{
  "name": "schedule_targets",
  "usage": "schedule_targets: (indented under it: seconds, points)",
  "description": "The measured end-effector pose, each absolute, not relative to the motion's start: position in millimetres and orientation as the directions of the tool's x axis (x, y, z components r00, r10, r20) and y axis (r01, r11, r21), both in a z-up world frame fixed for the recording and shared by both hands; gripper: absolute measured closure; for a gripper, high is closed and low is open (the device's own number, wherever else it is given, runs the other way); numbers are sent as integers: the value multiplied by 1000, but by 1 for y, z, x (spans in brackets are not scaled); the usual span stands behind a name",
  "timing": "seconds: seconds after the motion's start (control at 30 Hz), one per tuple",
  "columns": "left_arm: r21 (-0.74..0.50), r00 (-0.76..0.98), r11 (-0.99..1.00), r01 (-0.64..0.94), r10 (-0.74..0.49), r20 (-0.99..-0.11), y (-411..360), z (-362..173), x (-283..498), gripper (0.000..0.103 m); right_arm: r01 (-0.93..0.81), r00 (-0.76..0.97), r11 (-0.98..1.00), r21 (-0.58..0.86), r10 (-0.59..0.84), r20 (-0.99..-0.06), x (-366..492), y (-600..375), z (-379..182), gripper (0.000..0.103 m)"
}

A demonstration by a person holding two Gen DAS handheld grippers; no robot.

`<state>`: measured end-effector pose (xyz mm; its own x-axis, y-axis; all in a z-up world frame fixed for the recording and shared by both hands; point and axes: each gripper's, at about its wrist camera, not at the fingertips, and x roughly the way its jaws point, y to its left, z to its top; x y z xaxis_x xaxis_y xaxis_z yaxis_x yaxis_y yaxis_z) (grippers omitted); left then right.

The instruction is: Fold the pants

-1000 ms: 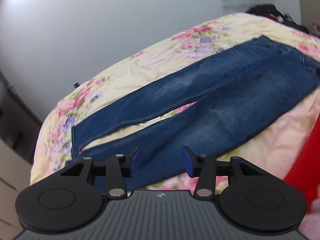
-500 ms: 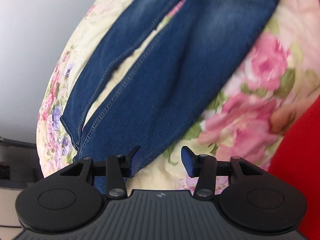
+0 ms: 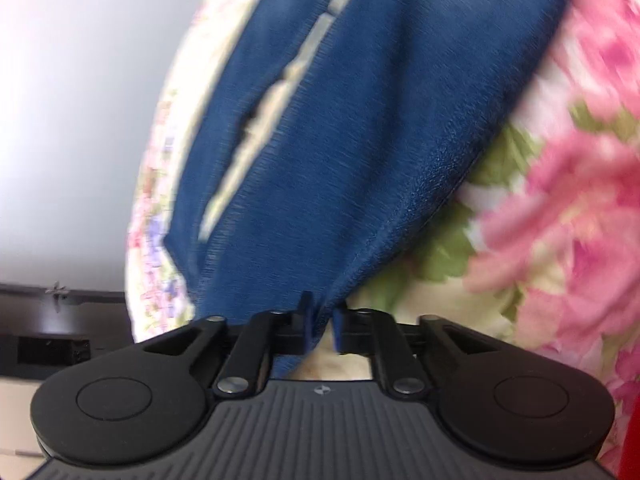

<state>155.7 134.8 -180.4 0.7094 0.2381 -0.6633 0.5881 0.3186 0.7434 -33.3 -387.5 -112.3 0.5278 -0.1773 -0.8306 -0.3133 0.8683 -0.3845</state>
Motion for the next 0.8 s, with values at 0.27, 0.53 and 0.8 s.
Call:
schedule_targets:
  seconds: [0.27, 0.53, 0.8]
  points:
    - [674, 702, 622, 399, 266, -661, 129, -102, 176, 99, -557, 497, 727, -402, -97, -862, -47, -385, -142, 64]
    - [696, 697, 636, 334, 331, -636, 116, -70, 181, 99, -662, 475, 638, -393, -49, -879, -40, -387, -160, 68]
    - [706, 696, 652, 277, 370, -615, 106, -48, 183, 99, -701, 513, 535, -471, -81, -855, -41, -390, -191, 68]
